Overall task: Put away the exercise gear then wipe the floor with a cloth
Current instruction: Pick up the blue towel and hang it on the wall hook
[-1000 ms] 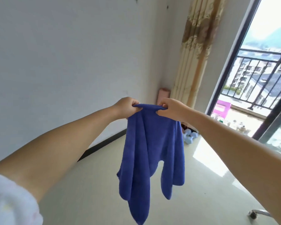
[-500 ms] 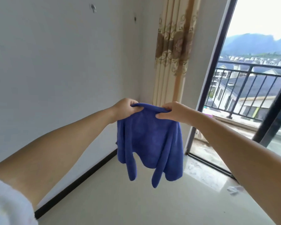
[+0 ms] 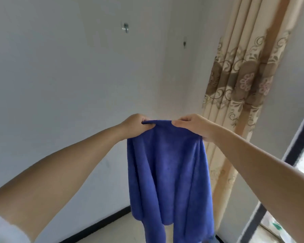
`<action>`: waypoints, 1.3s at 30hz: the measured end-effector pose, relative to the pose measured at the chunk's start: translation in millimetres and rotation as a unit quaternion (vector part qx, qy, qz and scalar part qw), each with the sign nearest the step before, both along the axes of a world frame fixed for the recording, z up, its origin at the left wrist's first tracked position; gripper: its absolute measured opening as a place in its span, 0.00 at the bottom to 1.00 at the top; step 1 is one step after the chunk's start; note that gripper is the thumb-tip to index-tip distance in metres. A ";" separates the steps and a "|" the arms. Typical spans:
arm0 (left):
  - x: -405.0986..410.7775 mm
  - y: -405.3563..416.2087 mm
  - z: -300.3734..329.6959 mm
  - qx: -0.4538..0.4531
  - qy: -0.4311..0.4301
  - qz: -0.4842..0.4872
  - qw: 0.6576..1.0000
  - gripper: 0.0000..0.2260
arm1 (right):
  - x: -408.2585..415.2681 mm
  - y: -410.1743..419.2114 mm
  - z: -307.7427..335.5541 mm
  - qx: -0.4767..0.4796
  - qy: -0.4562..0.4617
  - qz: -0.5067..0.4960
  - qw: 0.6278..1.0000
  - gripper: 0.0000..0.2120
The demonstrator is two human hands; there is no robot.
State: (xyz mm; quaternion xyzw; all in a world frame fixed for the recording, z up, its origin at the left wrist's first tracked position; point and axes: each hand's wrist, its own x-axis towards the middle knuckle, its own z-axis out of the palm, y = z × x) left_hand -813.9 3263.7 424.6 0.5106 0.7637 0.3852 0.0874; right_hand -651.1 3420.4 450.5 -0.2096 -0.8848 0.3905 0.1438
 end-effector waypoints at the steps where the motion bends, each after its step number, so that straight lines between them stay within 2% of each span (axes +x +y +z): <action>1: -18.9 8.1 2.6 -0.003 0.009 0.017 1.000 0.16 | -23.5 13.1 5.4 0.019 -0.010 0.021 1.000 0.13; 6: -122.7 55.9 28.6 0.006 0.049 0.073 0.996 0.16 | -132.3 69.3 33.1 0.113 0.017 0.077 0.990 0.10; 13: -243.1 143.3 99.8 0.028 0.086 0.076 0.993 0.18 | -271.3 156.0 97.8 0.139 0.154 0.044 0.977 0.08; 15: -271.5 163.1 117.6 0.043 0.090 0.091 0.991 0.19 | -309.7 170.5 116.7 0.156 0.181 0.051 0.970 0.08; 18: -308.7 184.9 138.5 0.067 0.141 0.144 0.977 0.21 | -365.3 188.2 145.2 0.192 0.205 0.073 0.957 0.09; 23: -359.2 198.2 181.7 0.156 0.200 0.254 0.933 0.20 | -444.1 211.9 192.1 0.225 0.271 0.116 0.929 0.10; 28: -400.9 214.2 250.1 0.161 0.283 0.340 0.882 0.20 | -510.6 233.1 232.7 0.214 0.347 0.123 0.905 0.13; 33: -434.3 235.3 295.8 0.159 0.323 0.417 0.834 0.21 | -560.8 246.2 273.5 0.231 0.401 0.090 0.882 0.15; 36: -445.2 243.5 304.9 0.148 0.342 0.464 0.803 0.20 | -575.1 247.4 281.5 0.295 0.389 0.054 0.871 0.13; 39: -451.9 247.1 290.9 0.099 0.449 0.493 0.739 0.20 | -583.2 244.2 270.4 0.394 0.398 0.019 0.828 0.13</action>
